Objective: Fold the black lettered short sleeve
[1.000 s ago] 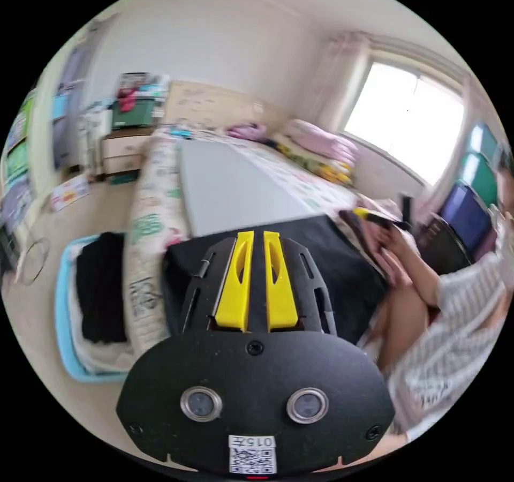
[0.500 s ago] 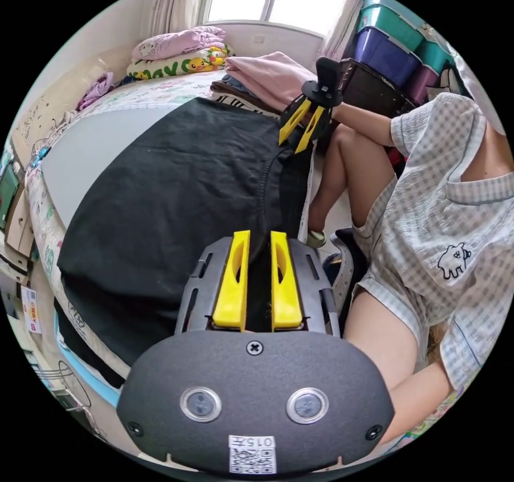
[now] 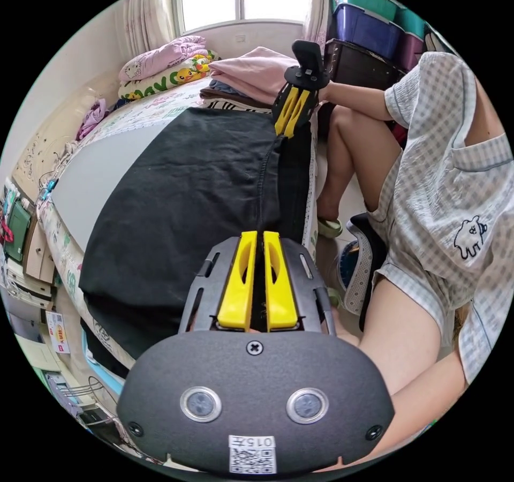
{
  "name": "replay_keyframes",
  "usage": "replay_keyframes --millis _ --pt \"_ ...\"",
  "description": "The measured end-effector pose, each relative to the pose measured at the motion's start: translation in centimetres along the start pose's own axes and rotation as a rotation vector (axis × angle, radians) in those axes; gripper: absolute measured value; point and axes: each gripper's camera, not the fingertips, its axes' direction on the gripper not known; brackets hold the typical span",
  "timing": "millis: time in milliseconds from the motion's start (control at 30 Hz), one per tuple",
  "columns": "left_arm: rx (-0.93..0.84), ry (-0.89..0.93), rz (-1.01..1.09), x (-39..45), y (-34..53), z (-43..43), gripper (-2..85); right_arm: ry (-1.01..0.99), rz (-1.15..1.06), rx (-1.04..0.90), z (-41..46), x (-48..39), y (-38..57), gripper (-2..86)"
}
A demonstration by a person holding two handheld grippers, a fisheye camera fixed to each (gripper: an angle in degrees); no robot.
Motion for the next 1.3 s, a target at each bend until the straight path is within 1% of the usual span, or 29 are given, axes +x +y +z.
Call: replay_keyframes --millis 133,233,300,333,400,467,533,667,733,767,800,833,867,900,933,967,1000,1033,1067,1100,1167,1300 --pt "0.029 0.009 0.017 -0.9 0.4 -1.7 1.4 -0.021 -0.037 -0.008 -0.9 0.9 -0.2 1.3" --pt "0.09 0.029 0.028 -1.5 0.8 -4.4 1.1 -0.097 -0.049 0.023 -3.6 2.4 -0.4 1.2" --pt "0.1 0.054 0.042 -1.9 1.0 -5.4 1.1 -0.146 -0.071 0.018 -4.2 3.1 -0.6 1.3" --pt "0.095 0.077 0.047 -2.3 1.0 -5.5 1.1 -0.153 -0.076 0.002 -4.0 3.4 -0.8 1.4" --pt "0.056 0.099 0.045 -3.2 0.6 -4.5 1.2 -0.154 -0.097 -0.107 -1.4 4.3 -1.7 2.0" --pt "-0.038 0.126 0.044 -4.5 -0.1 -2.4 1.3 -0.159 -0.106 -0.167 0.3 5.4 -2.3 2.7" --pt "-0.066 0.143 0.03 -5.7 -0.5 -1.7 1.4 -0.195 -0.094 -0.163 -0.3 7.4 -2.7 3.5" --pt "-0.037 0.214 -0.005 -9.3 -0.7 -3.4 1.8 -0.297 -0.101 -0.162 -2.2 11.6 -2.6 4.5" --pt "-0.012 0.231 -0.03 -11.3 -0.5 -4.8 1.9 -0.381 -0.12 -0.134 -4.5 13.8 -2.4 4.3" --pt "0.043 0.218 -0.071 -13.0 -0.1 -6.4 2.1 -0.383 -0.073 -0.082 -6.3 16.3 -2.2 4.3" --pt "0.082 0.203 -0.099 -14.0 0.1 -7.3 2.2 -0.336 0.018 -0.021 -8.2 19.5 -1.9 4.5" --pt "0.168 0.154 -0.181 -16.4 0.8 -9.1 2.5 -0.272 0.136 0.06 -10.2 23.1 -1.4 4.7" --pt "0.242 0.079 -0.308 -19.2 1.5 -10.8 2.9 -0.239 0.206 0.109 -11.1 25.1 -1.1 4.7" --pt "0.272 0.041 -0.381 -20.7 1.9 -11.5 3.2 -0.177 0.371 0.22 -12.9 29.4 -0.2 4.6" --pt "0.324 -0.025 -0.53 -23.8 2.9 -12.5 3.9 -0.147 0.462 0.272 -13.6 31.6 0.4 4.6" --pt "0.366 -0.09 -0.701 -26.8 4.0 -13.1 4.6 -0.081 0.662 0.358 -14.4 35.8 2.1 4.7" --pt "0.383 -0.115 -0.785 -28.2 4.7 -13.3 5.0 -0.016 0.845 0.423 -14.7 39.4 3.9 4.9" --pt "0.41 -0.15 -0.94 -30.9 6.1 -13.3 5.9 0.037 0.976 0.472 -14.5 42.1 5.5 5.4" --pt "0.422 -0.174 -1.085 -33.2 7.5 -13.0 6.8 0.06 1.03 0.491 -14.3 43.3 6.2 5.6" --pt "0.429 -0.185 -1.14 -34.1 8.1 -12.8 7.2 0.082 1.128 0.516 -13.6 45.3 7.4 6.5" --pt "0.455 -0.207 -1.294 -37.2 9.7 -11.8 9.1 0.057 1.217 0.534 -12.5 47.8 7.8 7.9" --pt "0.475 -0.197 -1.342 -40.5 9.4 -10.0 10.4 0.098 1.191 0.449 -10.4 51.3 4.2 9.1"
